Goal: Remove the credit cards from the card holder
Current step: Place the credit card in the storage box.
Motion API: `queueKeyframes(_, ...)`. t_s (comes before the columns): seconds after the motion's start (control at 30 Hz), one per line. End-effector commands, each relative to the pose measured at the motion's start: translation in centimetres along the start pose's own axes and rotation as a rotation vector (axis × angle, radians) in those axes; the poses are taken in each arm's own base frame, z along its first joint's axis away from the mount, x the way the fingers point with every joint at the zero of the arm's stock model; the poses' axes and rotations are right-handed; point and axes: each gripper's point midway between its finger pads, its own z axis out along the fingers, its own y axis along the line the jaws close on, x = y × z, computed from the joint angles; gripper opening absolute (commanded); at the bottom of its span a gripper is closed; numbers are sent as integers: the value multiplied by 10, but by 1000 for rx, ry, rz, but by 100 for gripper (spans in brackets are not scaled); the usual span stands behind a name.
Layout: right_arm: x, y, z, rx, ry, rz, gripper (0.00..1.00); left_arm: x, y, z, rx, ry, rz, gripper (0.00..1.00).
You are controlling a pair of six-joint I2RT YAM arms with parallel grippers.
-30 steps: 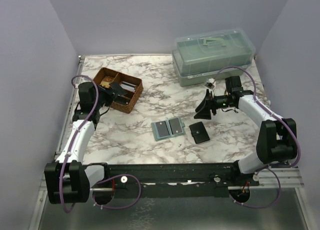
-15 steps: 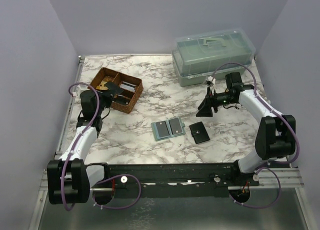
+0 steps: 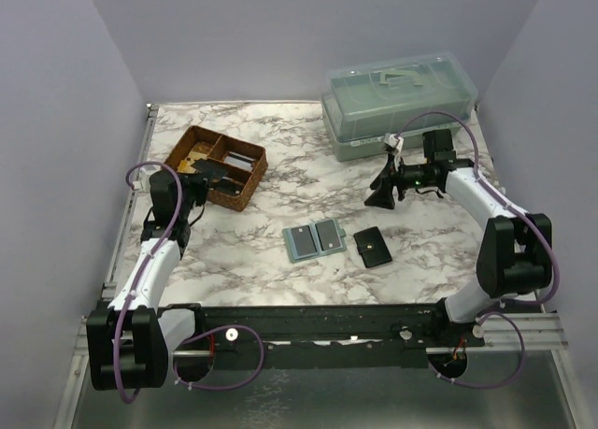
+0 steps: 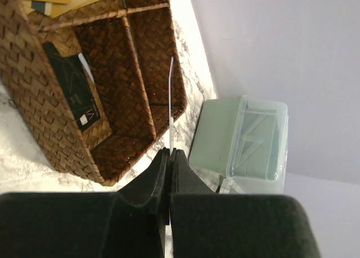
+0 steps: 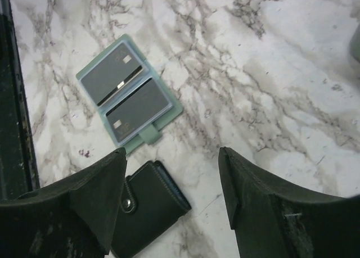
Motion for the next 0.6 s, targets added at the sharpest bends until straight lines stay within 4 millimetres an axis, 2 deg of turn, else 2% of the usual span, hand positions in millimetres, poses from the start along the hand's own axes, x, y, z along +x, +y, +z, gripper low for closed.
queueKeyframes(0.0, -30, -38, 14, 16, -93, -23, 73, -2, 11, 0, -69, -12, -90, 0)
queueKeyframes(0.2, -31, -63, 27, -5, -89, -11, 73, -1, 23, 11, -114, -17, -75, 0)
queueKeyframes(0.57, -37, -75, 34, -40, -101, -14, 72, 1, 28, 26, -147, -2, -66, 0)
